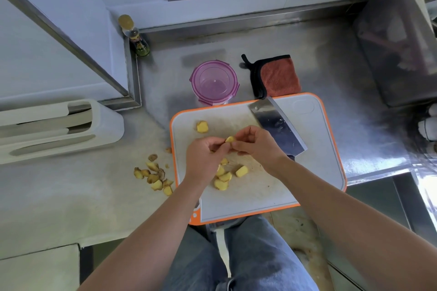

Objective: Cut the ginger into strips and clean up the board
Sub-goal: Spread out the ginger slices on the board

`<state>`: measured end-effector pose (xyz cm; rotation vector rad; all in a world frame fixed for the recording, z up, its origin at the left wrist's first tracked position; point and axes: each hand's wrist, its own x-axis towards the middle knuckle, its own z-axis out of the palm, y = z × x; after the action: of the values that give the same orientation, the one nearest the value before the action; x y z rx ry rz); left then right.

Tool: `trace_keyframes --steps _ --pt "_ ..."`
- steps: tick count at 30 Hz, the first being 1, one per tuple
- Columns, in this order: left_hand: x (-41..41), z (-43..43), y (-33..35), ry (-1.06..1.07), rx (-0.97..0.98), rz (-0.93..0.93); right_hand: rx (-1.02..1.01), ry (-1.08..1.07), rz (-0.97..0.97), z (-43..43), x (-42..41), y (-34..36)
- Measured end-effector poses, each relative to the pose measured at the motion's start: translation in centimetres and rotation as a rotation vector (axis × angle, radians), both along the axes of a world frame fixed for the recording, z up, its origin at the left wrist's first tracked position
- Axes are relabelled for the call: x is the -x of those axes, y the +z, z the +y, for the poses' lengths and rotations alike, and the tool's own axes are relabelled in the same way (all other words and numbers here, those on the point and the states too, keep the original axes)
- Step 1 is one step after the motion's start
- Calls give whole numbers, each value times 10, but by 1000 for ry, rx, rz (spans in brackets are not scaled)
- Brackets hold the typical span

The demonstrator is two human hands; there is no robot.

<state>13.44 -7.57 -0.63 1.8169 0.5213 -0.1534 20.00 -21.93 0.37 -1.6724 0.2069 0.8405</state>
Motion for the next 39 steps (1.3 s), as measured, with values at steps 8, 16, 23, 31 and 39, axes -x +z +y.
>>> trace_keyframes --steps 8,16,23,31,39 --pt "-5 31 -1 111 -523 69 178 26 -143 24 -28 -4" --pt "-30 40 -8 -155 -706 76 371 142 -331 57 -41 -15" --pt "-29 50 -7 -125 -661 54 342 145 -500 51 -33 -9" --pt "2 40 -15 -135 -634 -61 456 805 -487 32 -16 -11" --pt "7 41 -11 -190 -602 -131 435 762 -482 24 -6 -8"
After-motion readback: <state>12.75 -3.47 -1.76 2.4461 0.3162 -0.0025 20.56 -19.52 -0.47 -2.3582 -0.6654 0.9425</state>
